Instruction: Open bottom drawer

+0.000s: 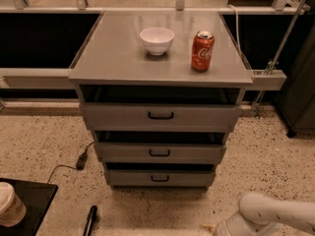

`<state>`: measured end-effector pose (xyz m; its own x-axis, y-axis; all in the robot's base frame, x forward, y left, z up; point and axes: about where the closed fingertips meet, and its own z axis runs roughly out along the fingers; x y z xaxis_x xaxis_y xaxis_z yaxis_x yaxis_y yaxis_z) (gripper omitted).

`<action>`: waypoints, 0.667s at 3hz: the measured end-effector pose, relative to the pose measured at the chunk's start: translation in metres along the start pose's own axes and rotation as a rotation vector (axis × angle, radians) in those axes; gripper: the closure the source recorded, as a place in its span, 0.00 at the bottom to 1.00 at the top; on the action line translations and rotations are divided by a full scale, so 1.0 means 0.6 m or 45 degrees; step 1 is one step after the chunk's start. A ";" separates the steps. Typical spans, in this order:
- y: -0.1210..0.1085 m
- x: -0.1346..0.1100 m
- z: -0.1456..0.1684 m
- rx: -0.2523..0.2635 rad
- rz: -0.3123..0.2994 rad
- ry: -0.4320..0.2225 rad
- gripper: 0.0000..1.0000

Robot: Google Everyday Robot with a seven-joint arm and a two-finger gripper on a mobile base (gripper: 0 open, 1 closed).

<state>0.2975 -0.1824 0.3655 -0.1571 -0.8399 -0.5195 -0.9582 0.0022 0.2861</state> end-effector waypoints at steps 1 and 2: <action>-0.074 -0.007 -0.029 0.087 -0.008 -0.012 0.00; -0.074 -0.007 -0.030 0.090 -0.009 -0.012 0.00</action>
Offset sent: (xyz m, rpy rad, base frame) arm 0.0460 -0.0058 0.0029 0.0014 -0.0571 -0.0319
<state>0.3451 -0.1891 0.3694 -0.1520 -0.8350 -0.5288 -0.9737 0.0347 0.2252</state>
